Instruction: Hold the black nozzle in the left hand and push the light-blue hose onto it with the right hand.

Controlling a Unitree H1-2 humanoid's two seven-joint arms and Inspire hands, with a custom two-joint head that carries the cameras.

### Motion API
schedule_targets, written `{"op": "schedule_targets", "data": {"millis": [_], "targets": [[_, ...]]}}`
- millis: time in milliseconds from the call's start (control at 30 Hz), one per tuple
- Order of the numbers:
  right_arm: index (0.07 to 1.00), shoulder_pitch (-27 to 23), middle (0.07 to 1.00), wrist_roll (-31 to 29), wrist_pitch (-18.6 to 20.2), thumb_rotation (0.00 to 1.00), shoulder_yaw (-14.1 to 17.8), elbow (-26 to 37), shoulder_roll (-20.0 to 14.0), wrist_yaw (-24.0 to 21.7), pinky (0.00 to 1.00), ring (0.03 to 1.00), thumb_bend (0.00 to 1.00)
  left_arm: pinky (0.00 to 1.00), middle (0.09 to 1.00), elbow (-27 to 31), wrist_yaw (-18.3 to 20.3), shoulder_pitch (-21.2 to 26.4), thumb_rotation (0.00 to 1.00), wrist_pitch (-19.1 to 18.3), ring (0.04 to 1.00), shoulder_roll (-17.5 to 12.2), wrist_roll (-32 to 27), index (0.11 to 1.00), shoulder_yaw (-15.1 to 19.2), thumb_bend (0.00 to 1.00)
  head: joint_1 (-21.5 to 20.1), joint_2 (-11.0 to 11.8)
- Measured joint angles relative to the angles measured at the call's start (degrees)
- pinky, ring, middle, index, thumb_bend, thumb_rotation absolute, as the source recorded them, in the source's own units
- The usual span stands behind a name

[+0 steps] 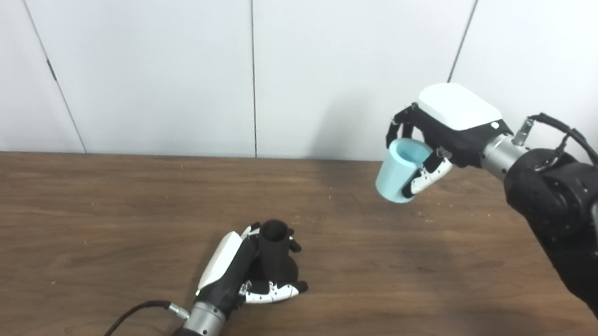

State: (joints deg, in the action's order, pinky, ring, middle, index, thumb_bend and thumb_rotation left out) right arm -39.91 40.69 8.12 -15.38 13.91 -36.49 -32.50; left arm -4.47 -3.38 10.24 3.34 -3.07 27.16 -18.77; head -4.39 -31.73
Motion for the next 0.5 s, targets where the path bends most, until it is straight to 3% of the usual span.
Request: {"op": "schedule_targets", "data": {"millis": [33,67,167,333,500], "targets": [[0.519,0.03,0.409,0.0,-0.04,0.0,0.02,-0.03,0.01,-0.21,0.19,0.285,0.52,1.0,0.777,0.0,-0.01,-0.01,0.07,-0.29,0.876,0.18,0.03,0.488,-0.07,0.51,0.0,0.0],[0.501,0.06,0.44,-0.32,-0.04,0.0,0.09,0.21,0.04,-0.81,0.17,0.263,0.53,1.0,0.777,0.01,-0.04,0.03,0.07,-0.56,0.874,0.24,0.23,0.488,-0.29,0.51,3.48,-1.31],[0.484,0.38,0.469,-1.74,0.27,0.0,0.56,4.04,0.57,-2.01,0.15,0.241,0.53,1.0,0.777,0.08,-0.37,0.05,0.07,-1.3,0.871,0.66,1.23,0.488,-0.76,0.51,3.52,-1.32],[0.482,0.35,0.472,-3.59,0.54,0.0,0.35,8.03,3.22,-4.58,0.16,0.246,0.53,1.0,0.775,0.07,-0.51,-0.46,0.07,-3.0,0.874,3.9,2.0,0.487,-2.61,0.51,4.92,-1.67],[0.516,0.32,0.405,-4.8,0.36,0.0,0.34,9.1,4.19,-6.15,0.18,0.265,0.52,1.0,0.774,-0.11,-0.51,-0.7,0.07,-3.86,0.877,5.13,2.37,0.487,-3.29,0.51,5.45,-1.76]]}}
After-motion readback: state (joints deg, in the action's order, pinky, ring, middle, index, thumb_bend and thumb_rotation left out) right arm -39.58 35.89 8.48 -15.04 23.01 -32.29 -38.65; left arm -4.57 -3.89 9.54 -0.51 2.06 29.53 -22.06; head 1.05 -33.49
